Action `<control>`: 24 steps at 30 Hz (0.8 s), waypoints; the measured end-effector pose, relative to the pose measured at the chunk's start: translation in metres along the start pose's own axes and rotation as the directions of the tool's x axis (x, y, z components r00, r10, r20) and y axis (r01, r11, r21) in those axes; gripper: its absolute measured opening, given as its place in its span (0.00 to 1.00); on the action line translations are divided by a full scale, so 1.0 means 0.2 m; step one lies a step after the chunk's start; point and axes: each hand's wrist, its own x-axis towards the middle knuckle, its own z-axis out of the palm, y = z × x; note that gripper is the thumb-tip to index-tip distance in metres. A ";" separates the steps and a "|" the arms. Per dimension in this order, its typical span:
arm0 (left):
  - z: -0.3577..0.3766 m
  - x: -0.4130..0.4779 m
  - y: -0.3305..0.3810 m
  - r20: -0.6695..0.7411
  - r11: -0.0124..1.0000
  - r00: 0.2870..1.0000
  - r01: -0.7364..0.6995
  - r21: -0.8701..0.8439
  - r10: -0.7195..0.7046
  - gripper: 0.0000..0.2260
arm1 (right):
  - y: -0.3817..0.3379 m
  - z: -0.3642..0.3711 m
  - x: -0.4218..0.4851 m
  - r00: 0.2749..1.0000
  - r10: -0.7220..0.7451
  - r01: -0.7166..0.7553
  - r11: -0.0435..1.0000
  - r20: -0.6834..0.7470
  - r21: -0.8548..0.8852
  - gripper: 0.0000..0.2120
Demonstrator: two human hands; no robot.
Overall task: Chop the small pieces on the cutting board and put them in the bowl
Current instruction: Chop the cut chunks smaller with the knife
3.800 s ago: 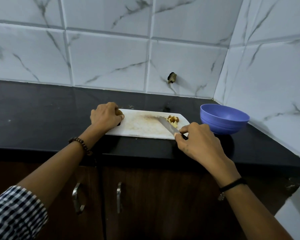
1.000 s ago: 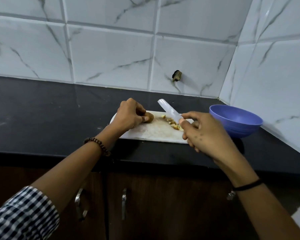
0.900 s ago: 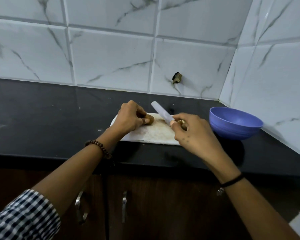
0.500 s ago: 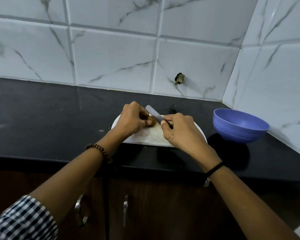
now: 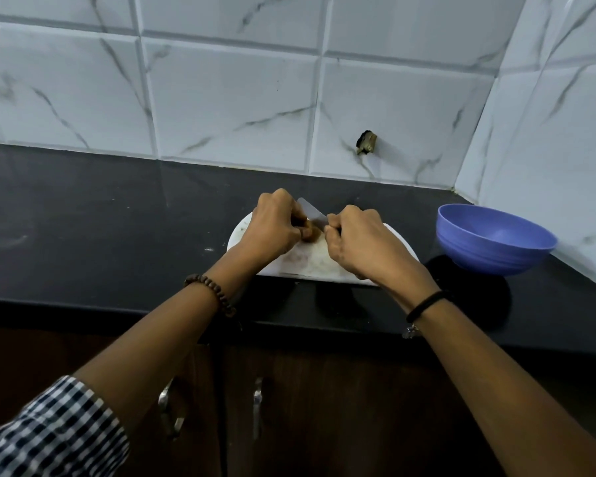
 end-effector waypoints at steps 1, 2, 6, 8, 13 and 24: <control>0.00 0.00 0.00 -0.004 1.000 1.000 0.001 0.001 -0.001 0.03 | 0.00 0.00 0.00 1.000 0.000 0.000 1.000 0.005 0.001 0.12; 0.00 0.00 0.00 -0.005 1.000 1.000 0.002 0.001 -0.002 0.03 | -0.01 0.00 -0.01 1.000 0.000 0.000 1.000 0.005 0.005 0.12; 0.00 -0.01 0.01 -0.009 1.000 1.000 0.009 0.006 -0.009 0.04 | -0.01 0.00 -0.03 1.000 0.011 -0.011 1.000 0.000 0.009 0.15; 0.00 -0.02 0.01 -0.021 1.000 1.000 -0.007 0.022 0.008 0.03 | 0.00 0.01 -0.06 1.000 0.006 -0.006 1.000 0.013 -0.014 0.14; -0.01 -0.03 0.01 -0.017 1.000 1.000 0.015 0.014 -0.015 0.05 | 0.00 0.01 -0.10 1.000 -0.016 0.018 0.998 0.022 -0.057 0.14; -0.04 -0.05 0.06 -0.022 0.992 0.992 0.123 -0.010 -0.123 0.09 | -0.03 -0.04 -0.23 0.996 -0.035 0.047 0.985 0.080 -0.163 0.15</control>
